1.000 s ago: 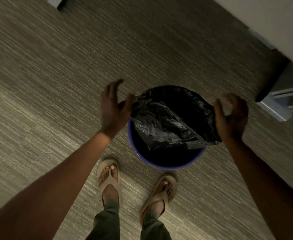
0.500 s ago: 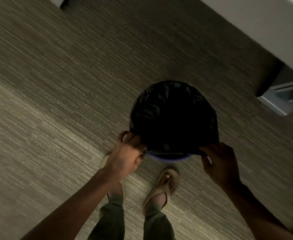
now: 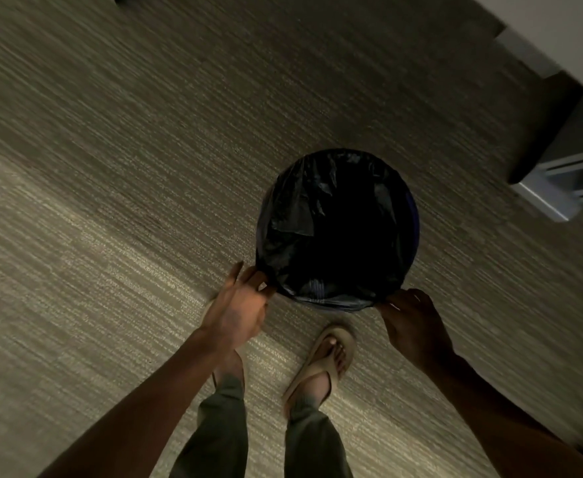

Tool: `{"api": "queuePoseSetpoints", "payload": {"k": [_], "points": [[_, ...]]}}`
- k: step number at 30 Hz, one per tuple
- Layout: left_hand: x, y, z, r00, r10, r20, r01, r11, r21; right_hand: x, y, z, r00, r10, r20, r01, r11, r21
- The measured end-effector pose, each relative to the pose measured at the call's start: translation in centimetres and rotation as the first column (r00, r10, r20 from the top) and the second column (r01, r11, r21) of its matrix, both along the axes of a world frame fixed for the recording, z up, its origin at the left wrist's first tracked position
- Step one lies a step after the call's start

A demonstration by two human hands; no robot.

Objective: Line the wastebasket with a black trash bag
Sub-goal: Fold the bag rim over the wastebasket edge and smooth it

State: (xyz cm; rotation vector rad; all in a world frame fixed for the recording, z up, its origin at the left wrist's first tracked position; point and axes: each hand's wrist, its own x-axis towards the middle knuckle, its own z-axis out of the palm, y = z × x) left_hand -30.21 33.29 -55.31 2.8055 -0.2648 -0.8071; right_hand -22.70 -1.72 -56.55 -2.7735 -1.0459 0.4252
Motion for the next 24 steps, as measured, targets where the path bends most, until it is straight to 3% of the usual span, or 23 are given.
{"api": "queuePoseSetpoints", "payload": {"k": [6, 8, 10, 12, 14, 15, 17, 19, 22, 24], "points": [[-0.6, -0.5, -0.5, 0.999, -0.019, -0.043, 0.015, 0.995, -0.096, -1.0, -1.2, 0.0, 0.993, -0.053, -0.102, 0.027, 0.971, -0.237], [-1.1, -0.3, -0.6, 0.997, 0.047, -0.064, -0.059, 0.977, -0.203, -0.9, -1.0, 0.3, 0.989, -0.068, -0.132, 0.049, 0.988, -0.144], [-1.1, -0.1, -0.1, 0.922, 0.377, -0.090, -0.381, 0.842, -0.382, -0.5, -0.4, 0.7, 0.957, -0.242, -0.160, 0.255, 0.965, 0.063], [-0.3, 0.0, 0.4, 0.724, 0.688, -0.052, -0.614, 0.608, -0.504, 0.6, 0.7, 1.5, 0.813, -0.553, -0.179, 0.582, 0.777, 0.242], [1.2, -0.1, 1.3, 0.604, 0.794, 0.076, -0.650, 0.545, -0.530, 2.6, 1.9, 2.5, 0.597, -0.766, -0.240, 0.793, 0.517, 0.322], [2.2, -0.2, 1.7, 0.589, 0.801, 0.108, -0.637, 0.543, -0.547, 3.7, 2.3, 2.6, 0.551, -0.798, -0.244, 0.821, 0.464, 0.334], [4.3, -0.7, 2.3, 0.609, 0.790, 0.070, -0.613, 0.524, -0.591, 5.6, 3.4, 2.6, 0.598, -0.778, -0.194, 0.779, 0.507, 0.368], [6.2, -1.3, 2.4, 0.614, 0.787, -0.069, -0.677, 0.480, -0.558, 6.9, 4.5, 2.2, 0.681, -0.723, -0.120, 0.708, 0.607, 0.361], [8.8, -1.8, 2.0, 0.542, 0.817, -0.198, -0.788, 0.412, -0.456, 8.2, 5.7, 0.9, 0.719, -0.690, -0.082, 0.693, 0.703, 0.160], [10.0, -1.6, 1.6, 0.512, 0.831, -0.218, -0.804, 0.375, -0.460, 9.0, 5.8, 0.3, 0.694, -0.713, -0.097, 0.720, 0.689, 0.086]]}}
